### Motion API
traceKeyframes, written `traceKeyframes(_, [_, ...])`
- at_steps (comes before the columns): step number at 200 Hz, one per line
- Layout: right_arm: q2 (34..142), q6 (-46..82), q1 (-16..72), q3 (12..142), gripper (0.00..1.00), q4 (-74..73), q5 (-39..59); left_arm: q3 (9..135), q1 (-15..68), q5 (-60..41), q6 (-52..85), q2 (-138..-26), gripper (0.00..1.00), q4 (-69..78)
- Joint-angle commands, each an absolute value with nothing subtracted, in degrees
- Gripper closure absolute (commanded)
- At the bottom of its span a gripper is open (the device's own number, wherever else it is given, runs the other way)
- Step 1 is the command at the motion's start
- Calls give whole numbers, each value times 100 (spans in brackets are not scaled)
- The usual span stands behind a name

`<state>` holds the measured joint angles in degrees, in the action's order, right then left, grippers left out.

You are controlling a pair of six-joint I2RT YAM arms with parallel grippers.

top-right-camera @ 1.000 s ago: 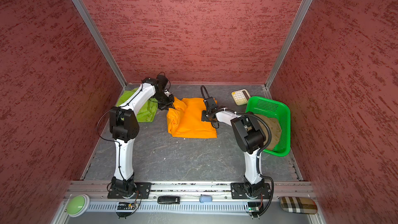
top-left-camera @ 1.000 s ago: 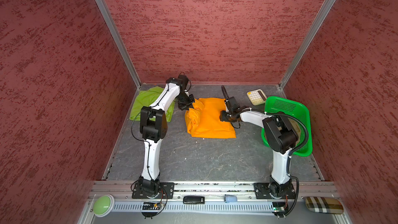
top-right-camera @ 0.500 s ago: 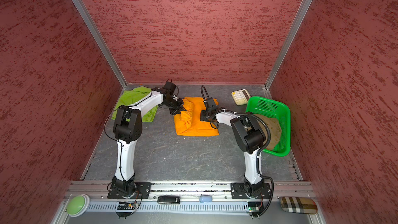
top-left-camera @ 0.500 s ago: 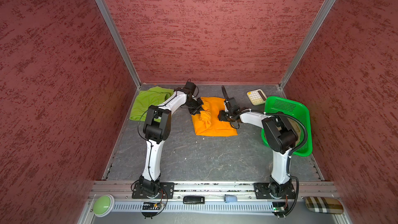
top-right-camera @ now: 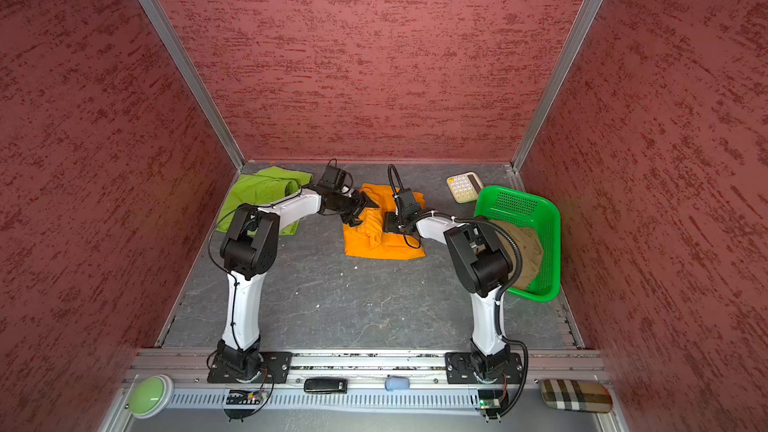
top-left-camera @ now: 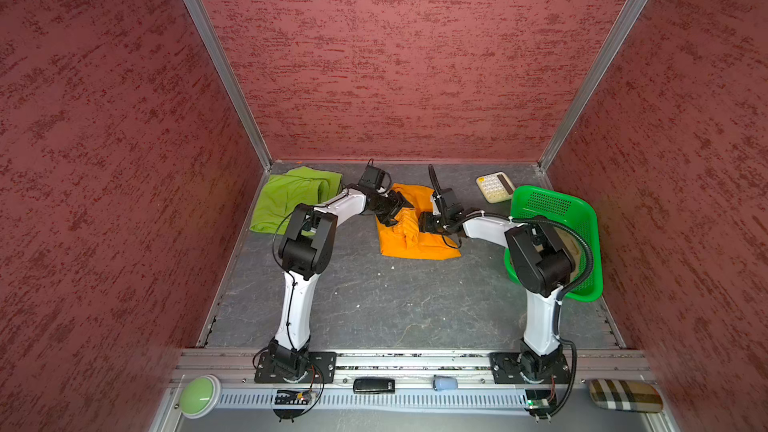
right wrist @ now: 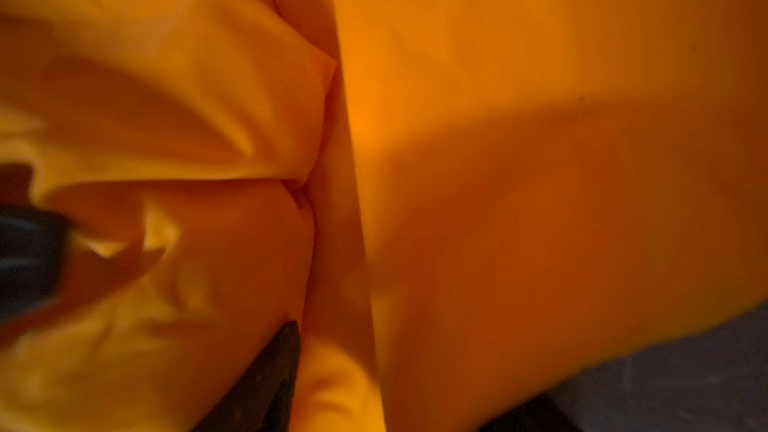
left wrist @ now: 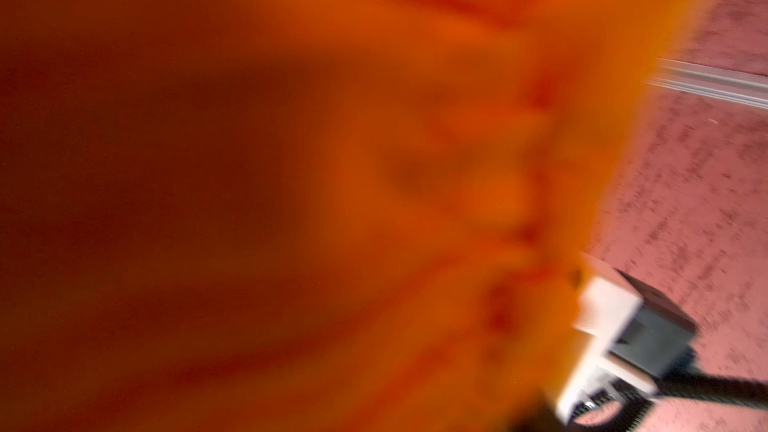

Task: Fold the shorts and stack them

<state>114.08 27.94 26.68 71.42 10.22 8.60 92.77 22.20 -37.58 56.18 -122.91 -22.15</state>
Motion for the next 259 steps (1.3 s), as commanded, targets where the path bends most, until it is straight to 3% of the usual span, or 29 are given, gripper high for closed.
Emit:
traceKeyframes(1, [10927,2688,2701,7042,18,1826,738,9434,2120,-3969,5293,-11358,1,-1703])
traceKeyframes(25, [10304,2511,2611,7215,1,2335,189,9013,1816,-3781,4888,-10487,1,-1714])
traceKeyframes(45, [10059,2341,2627,7491,1,2747,-339,8397,1553,-4014,5029,-10061,1,-1340])
traceKeyframes(84, [10090,2461,2910,7921,1,2810,-714,6747,1431,-4344,6522,-9932,0,1015])
traceKeyframes(116, [10893,2406,3440,8944,1,3263,-1094,5991,1512,-4079,7462,-10166,1,2211])
traceKeyframes(153, [11495,2599,3766,9168,1,3125,-1177,5116,1567,-3650,8616,-10398,1,3551])
traceKeyframes(208, [12168,2649,3811,9320,1,3277,-1487,4085,1824,-3039,9373,-10763,1,4077])
traceKeyframes(259, [11793,2414,3413,9022,1,3343,-1753,3846,2083,-2927,9366,-11238,1,4123])
